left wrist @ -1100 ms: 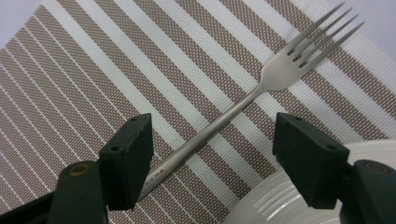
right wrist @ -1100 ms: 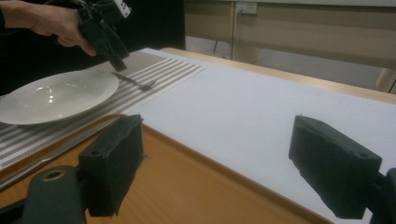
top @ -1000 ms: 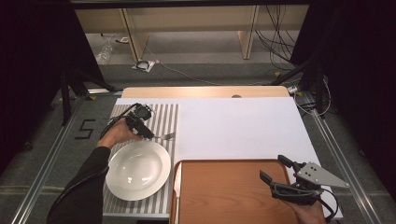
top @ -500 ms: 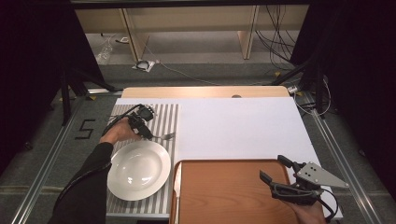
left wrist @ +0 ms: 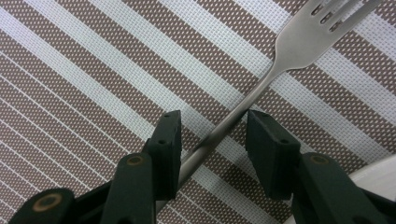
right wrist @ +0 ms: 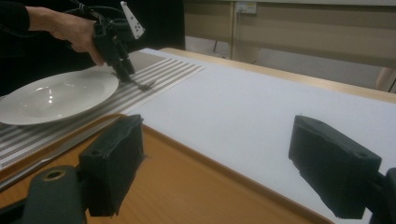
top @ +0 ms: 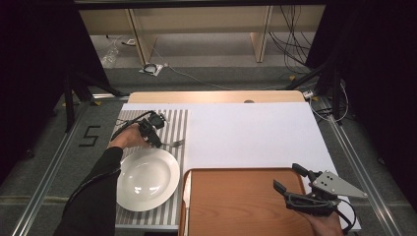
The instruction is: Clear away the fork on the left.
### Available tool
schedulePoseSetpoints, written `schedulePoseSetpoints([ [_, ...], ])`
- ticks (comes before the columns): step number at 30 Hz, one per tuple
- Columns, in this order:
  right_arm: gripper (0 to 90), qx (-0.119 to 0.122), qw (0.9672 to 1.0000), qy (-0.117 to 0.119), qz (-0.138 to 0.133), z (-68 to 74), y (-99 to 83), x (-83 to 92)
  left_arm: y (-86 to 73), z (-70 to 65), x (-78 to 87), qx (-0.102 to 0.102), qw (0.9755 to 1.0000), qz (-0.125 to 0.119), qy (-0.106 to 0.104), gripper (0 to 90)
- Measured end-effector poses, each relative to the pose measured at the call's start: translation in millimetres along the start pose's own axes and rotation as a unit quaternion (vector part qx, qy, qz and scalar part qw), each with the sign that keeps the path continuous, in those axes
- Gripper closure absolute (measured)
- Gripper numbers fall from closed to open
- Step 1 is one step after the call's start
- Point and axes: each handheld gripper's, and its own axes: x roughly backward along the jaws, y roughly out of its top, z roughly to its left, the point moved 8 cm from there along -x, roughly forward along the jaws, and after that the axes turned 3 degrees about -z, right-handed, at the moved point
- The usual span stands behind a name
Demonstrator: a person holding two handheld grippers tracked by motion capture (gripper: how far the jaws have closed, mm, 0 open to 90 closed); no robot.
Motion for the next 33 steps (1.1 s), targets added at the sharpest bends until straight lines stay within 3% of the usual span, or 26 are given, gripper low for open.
schedulePoseSetpoints([
  [3,18.8,0.002,1.0000,0.000,0.000,0.1,0.1,0.1,-2.5,-0.2,-2.2,-0.005,0.9999,0.009,-0.001,58.9],
  [9,18.9,0.001,1.0000,0.000,-0.001,0.1,0.2,0.0,-3.5,-0.8,-2.1,-0.001,0.9999,0.003,-0.015,62.8],
  [16,19.1,0.001,1.0000,0.000,-0.001,0.2,0.2,-0.2,-3.3,-0.9,-2.5,0.017,0.9994,0.005,-0.030,67.2],
  [27,19.2,0.003,1.0000,-0.002,0.004,-0.1,-0.6,0.1,-3.7,-4.1,-2.1,0.026,0.9984,0.004,-0.050,79.4],
  [33,19.2,0.003,1.0000,-0.001,0.001,0.2,-0.3,-0.2,-3.3,-3.9,-1.7,0.030,0.9984,0.004,-0.048,82.6],
])
